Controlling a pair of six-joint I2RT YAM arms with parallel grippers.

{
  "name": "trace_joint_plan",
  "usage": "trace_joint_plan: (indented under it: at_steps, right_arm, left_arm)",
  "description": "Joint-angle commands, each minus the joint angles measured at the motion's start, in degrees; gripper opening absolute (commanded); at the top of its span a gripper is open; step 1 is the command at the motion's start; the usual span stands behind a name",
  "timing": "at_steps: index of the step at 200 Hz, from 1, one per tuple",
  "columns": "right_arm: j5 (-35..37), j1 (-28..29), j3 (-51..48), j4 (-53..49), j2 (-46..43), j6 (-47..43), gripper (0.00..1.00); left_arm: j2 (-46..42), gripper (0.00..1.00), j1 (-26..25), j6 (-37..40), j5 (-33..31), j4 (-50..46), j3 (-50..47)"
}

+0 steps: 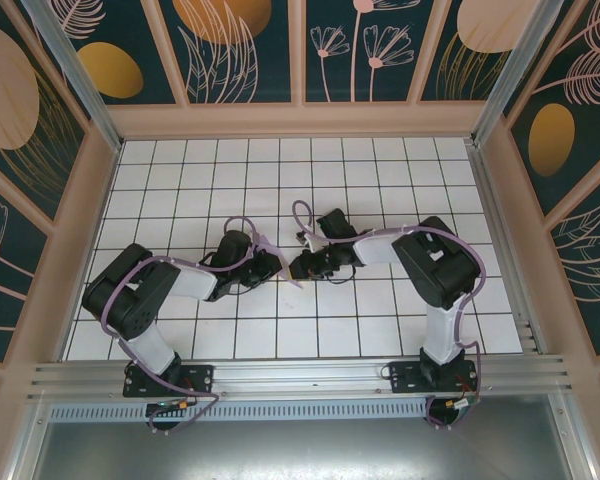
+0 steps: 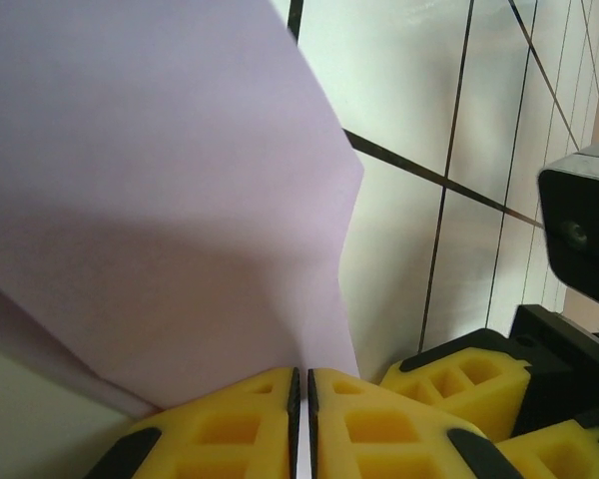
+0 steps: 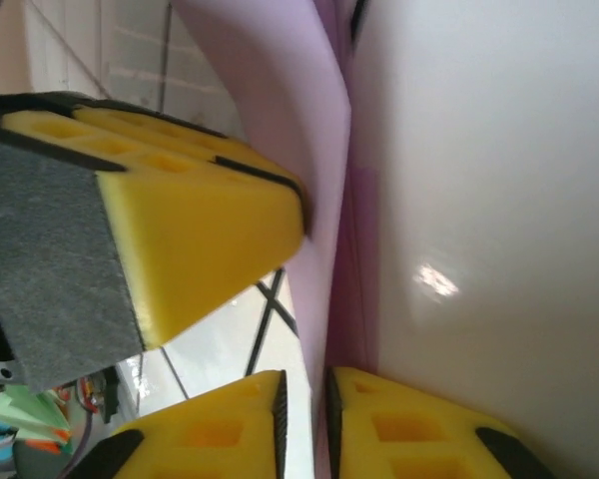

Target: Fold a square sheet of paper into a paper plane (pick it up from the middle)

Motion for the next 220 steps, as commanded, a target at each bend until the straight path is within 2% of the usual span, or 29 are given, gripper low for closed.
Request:
trace_joint_plan:
  at_steps: [1,23,53,75,146,220]
  right_arm:
    - [7.8,-0.4,0.1,-5.1,-5.8,-0.5,0.25]
    - [11.1,0.7,-0.1,-5.7,-8.5,-0.6,0.22]
    - [7.6,3.6,1.5,-6.1,-6.8,-1.4,0.08]
    - [8.0,5.5,2.7,-6.5,-4.4,-1.3,0.04]
    - [11.4,5.5,3.3,-9.1,-1.4,-2.1,0.02]
    - [10.9,4.7,1.8,-8.9,1.1,-3.3,0.02]
  left_arm:
    - [0.7,0.14,0.0,1.4,-3.1,-4.9,0.4]
    - [0.6,0.13,0.0,1.6,-3.4,-5.8,0.8]
    - [2.2,0.12,0.0,1.4,-4.0,-6.8,1.2]
    - [2.1,0.12,0.0,1.0,-4.6,-7.5,1.3]
    - [2.7,0.1,0.0,0.5,-5.9,-9.8,2.2]
    - [2.7,0.1,0.0,0.8,-6.3,-10.6,2.2]
